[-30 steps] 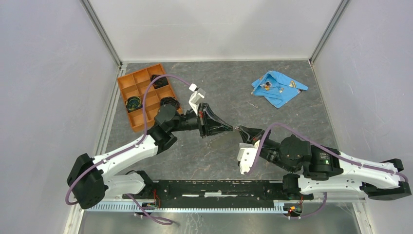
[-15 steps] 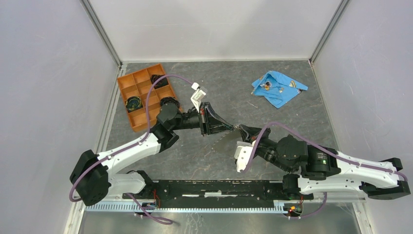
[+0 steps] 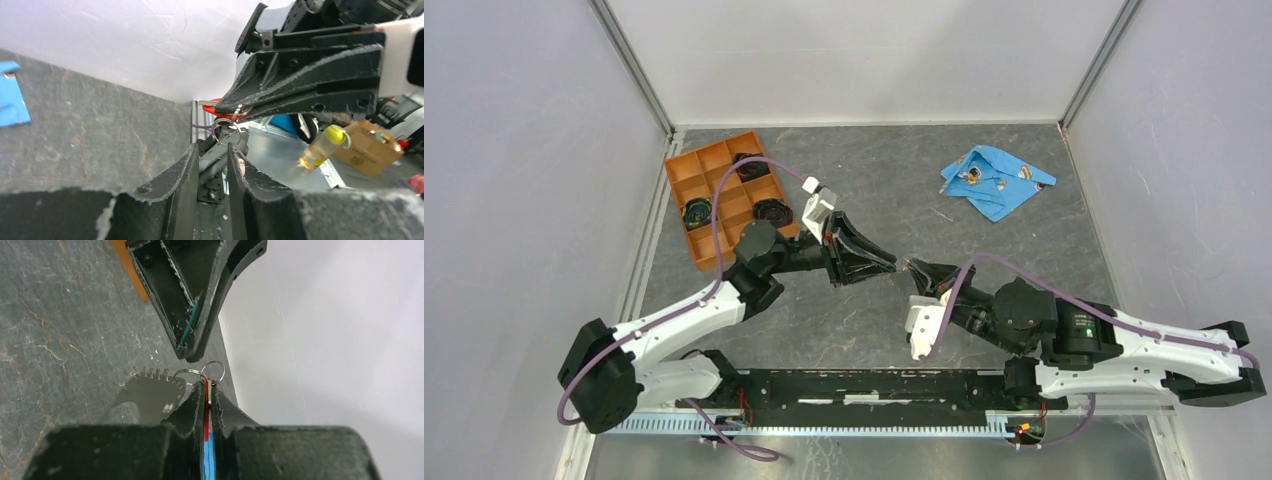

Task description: Remove the keys from the keyring

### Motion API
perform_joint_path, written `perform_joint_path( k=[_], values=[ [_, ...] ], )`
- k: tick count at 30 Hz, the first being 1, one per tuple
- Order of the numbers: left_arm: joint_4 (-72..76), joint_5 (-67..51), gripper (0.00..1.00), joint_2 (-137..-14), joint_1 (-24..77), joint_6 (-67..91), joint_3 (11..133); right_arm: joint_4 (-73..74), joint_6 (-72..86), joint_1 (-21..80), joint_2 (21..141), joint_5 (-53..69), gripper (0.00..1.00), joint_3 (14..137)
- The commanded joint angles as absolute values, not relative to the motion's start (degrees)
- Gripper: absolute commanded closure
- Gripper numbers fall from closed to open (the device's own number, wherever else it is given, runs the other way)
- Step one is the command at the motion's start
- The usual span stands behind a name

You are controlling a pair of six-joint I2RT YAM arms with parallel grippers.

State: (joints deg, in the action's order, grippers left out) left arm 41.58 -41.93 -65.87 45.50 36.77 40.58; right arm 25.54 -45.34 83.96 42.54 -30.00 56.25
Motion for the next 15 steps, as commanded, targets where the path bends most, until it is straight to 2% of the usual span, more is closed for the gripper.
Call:
perform_joint_path(
  k=[1, 15],
  values=[
    [49.47, -42.58, 0.65, -62.82, 45.94, 26.68, 39.18, 20.93, -45.9, 84.38, 40.8, -27.02, 0.99, 58.01],
    [57.71, -47.27, 0.63, -64.18, 47.2, 18.89, 40.6, 21.61, -44.13, 84.46, 36.97, -15.45, 0.99, 59.62]
  ],
)
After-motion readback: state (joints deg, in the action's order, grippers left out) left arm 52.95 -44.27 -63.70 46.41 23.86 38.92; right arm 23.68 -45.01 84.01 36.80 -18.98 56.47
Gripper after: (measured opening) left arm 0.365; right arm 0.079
